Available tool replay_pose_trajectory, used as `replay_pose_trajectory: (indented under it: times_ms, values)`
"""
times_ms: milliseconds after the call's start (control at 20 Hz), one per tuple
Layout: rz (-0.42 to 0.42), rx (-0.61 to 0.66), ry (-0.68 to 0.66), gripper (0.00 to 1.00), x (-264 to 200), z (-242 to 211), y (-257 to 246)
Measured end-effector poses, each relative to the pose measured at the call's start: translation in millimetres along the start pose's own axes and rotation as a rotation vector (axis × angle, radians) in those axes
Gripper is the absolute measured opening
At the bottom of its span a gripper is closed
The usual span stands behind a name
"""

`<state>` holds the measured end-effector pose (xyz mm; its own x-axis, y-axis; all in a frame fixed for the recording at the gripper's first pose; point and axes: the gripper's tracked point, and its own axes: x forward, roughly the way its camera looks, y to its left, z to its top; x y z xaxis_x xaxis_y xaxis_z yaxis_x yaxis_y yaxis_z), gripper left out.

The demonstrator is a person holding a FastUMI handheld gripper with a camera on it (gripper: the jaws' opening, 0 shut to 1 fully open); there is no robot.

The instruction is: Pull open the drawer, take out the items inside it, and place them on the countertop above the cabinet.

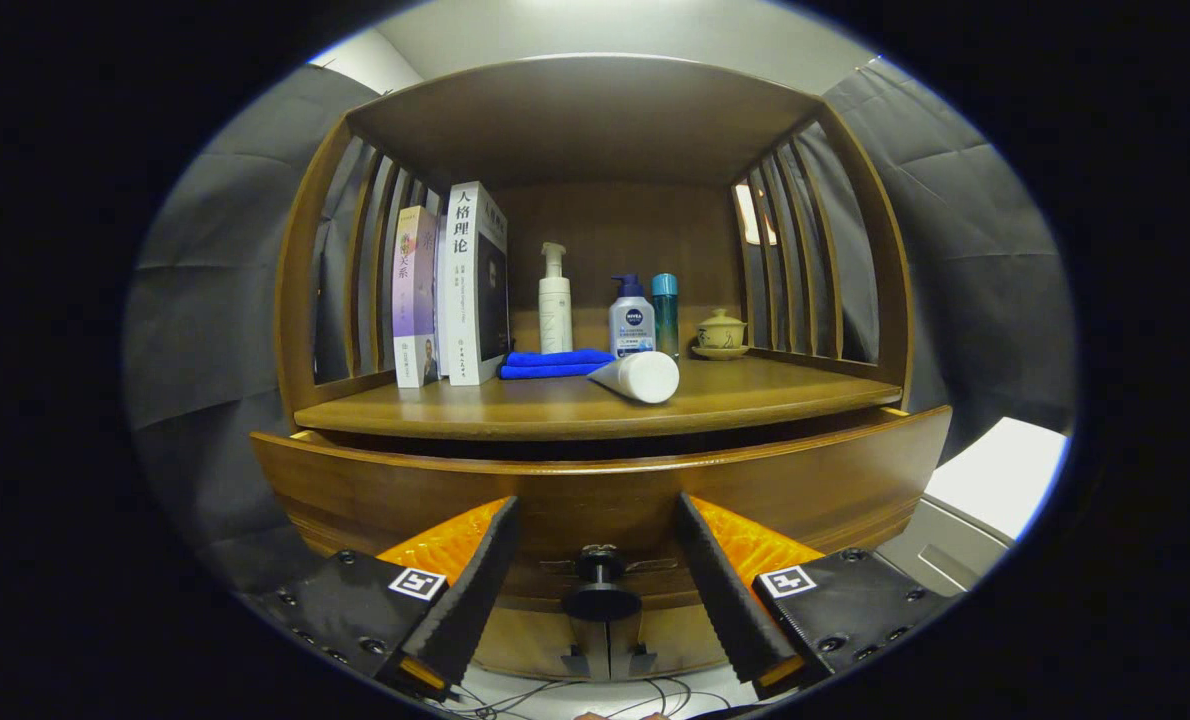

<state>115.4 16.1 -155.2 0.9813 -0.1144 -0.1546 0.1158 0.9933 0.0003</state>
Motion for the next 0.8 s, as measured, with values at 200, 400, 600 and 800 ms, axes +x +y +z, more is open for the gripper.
replay_pose_trajectory:
  times_ms: [200,400,600,800]
  values:
    - [0.004,0.000,0.012,0.98,18,3,0]
    - [0.005,-0.002,0.021,0.98,35,5,0]
    - [0.013,-0.019,0.023,0.98,36,6,-1]
    - [0.028,-0.036,0.019,0.97,29,20,-11]
